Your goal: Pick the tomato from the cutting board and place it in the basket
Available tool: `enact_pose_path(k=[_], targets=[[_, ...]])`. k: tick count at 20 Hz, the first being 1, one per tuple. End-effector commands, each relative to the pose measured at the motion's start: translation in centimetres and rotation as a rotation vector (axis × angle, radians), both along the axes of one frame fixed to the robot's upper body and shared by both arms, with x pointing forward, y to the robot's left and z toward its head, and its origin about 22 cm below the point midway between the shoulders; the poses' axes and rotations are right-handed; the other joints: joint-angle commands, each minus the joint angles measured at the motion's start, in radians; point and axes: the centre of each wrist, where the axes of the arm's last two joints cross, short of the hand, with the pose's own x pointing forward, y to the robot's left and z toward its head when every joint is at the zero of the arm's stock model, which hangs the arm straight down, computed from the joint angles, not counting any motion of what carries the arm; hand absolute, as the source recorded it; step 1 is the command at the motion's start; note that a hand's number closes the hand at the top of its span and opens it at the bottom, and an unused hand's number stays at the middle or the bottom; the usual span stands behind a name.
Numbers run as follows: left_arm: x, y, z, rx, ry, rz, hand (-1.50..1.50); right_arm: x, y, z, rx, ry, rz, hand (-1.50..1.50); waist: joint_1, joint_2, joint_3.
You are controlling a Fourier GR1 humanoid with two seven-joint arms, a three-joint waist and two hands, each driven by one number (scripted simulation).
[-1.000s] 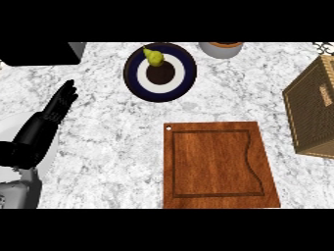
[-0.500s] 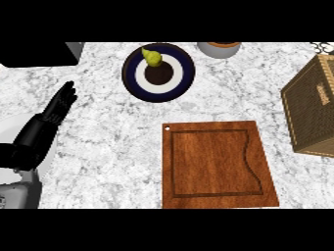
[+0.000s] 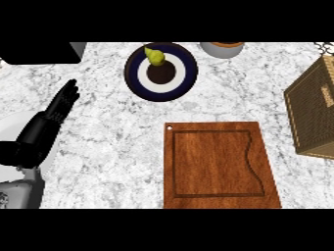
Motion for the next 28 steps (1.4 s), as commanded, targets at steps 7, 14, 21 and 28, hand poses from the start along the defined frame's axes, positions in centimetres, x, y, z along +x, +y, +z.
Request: enact_pose_path(k=[7,14,21,28], targets=[[0.4,-0.1,-0.1,-0.006,-0.023,-0.033,0.0,2.5,-1.0,7.4,0.14,-0.134,-0.146,1.5,0.031,0.007,-0.001],[1.2,-0.1,1.1,-0.004,-0.007,-0.052,0.0,8.9,-3.1,9.6,0.275,-0.21,-0.316,1.5,0.056,0.009,-0.001],[0.4,-0.1,0.3,-0.01,-0.006,-0.05,0.0,14.6,-11.4,14.7,0.307,-0.217,-0.421,1.5,0.038,0.004,0.002],[0.4,0.2,0.1,-0.01,-0.007,-0.039,0.0,17.3,-16.4,11.8,0.278,-0.145,-0.385,1.5,0.031,0.003,0.002]])
